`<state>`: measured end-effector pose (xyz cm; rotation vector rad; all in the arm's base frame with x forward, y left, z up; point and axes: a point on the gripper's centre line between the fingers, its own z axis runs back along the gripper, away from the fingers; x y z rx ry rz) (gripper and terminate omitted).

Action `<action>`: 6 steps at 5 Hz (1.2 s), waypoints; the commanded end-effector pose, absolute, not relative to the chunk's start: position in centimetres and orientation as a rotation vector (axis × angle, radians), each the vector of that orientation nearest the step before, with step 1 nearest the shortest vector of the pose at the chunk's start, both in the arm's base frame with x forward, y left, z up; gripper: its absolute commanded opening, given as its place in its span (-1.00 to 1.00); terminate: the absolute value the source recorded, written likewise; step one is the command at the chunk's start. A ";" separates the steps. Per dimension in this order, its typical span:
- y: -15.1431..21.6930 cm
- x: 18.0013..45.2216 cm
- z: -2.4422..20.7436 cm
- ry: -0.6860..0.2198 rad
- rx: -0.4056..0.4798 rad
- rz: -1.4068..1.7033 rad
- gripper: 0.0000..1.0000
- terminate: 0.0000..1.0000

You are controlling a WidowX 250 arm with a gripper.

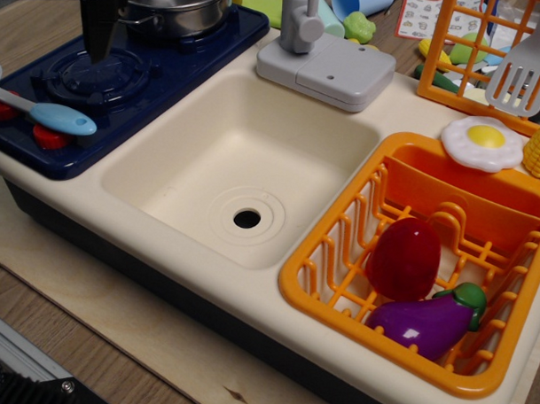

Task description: Put spoon into pan

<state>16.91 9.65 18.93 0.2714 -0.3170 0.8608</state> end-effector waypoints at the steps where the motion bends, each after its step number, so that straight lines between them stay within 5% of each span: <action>1: 9.6 16.9 18.9 -0.317 0.271 0.861 1.00 -1.00; 6: 12.6 17.1 14.1 -0.252 0.138 1.001 1.00 -1.00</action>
